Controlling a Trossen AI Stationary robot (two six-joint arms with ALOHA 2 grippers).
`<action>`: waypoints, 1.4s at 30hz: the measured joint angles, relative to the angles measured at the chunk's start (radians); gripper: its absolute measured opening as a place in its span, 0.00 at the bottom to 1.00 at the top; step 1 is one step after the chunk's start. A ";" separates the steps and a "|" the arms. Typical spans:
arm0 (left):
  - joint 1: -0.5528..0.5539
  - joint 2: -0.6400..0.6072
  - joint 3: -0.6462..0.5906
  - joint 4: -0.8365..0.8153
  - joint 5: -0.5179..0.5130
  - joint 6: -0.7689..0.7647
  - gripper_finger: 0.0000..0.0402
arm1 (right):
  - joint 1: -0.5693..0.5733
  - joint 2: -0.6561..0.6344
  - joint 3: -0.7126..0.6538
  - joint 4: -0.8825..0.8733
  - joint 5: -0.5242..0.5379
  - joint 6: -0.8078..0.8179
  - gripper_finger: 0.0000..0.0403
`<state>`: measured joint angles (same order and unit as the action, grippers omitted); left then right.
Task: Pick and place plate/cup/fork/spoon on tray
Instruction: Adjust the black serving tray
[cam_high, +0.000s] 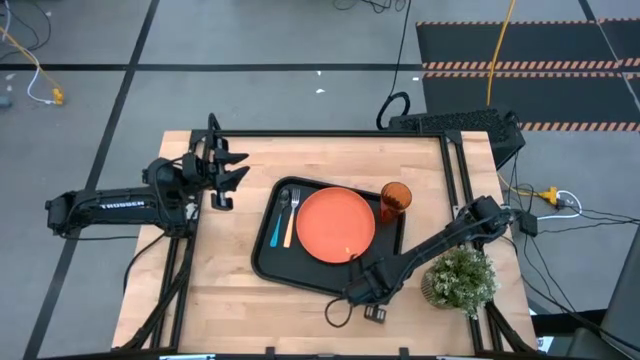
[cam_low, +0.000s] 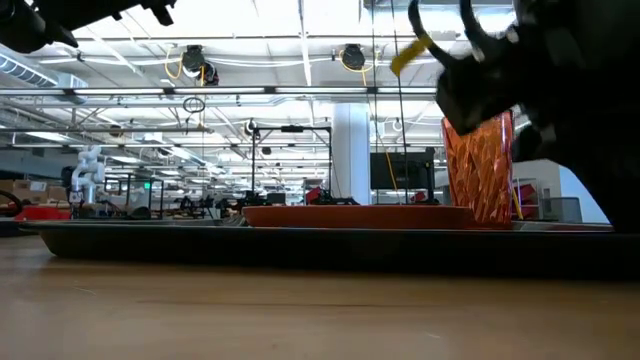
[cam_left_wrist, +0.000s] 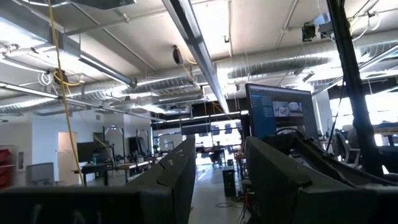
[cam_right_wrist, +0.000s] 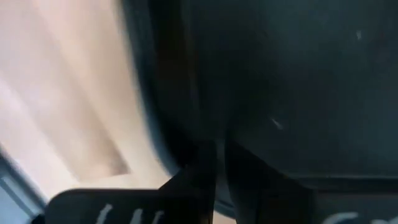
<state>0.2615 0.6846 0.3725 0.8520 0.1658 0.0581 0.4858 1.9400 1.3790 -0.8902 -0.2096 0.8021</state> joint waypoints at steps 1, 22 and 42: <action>0.000 0.000 0.000 0.000 0.000 0.003 0.36 | 0.000 0.000 -0.013 -0.001 -0.004 0.000 0.06; 0.000 0.000 0.000 -0.008 -0.001 0.017 0.36 | -0.020 -0.002 -0.063 -0.158 0.141 -0.145 0.06; 0.000 0.000 0.000 -0.014 -0.009 0.035 0.36 | -0.027 0.002 -0.065 -0.231 0.321 -0.367 0.06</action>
<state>0.2615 0.6849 0.3725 0.8384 0.1570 0.0928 0.4593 1.9415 1.3140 -1.1208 0.1113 0.4347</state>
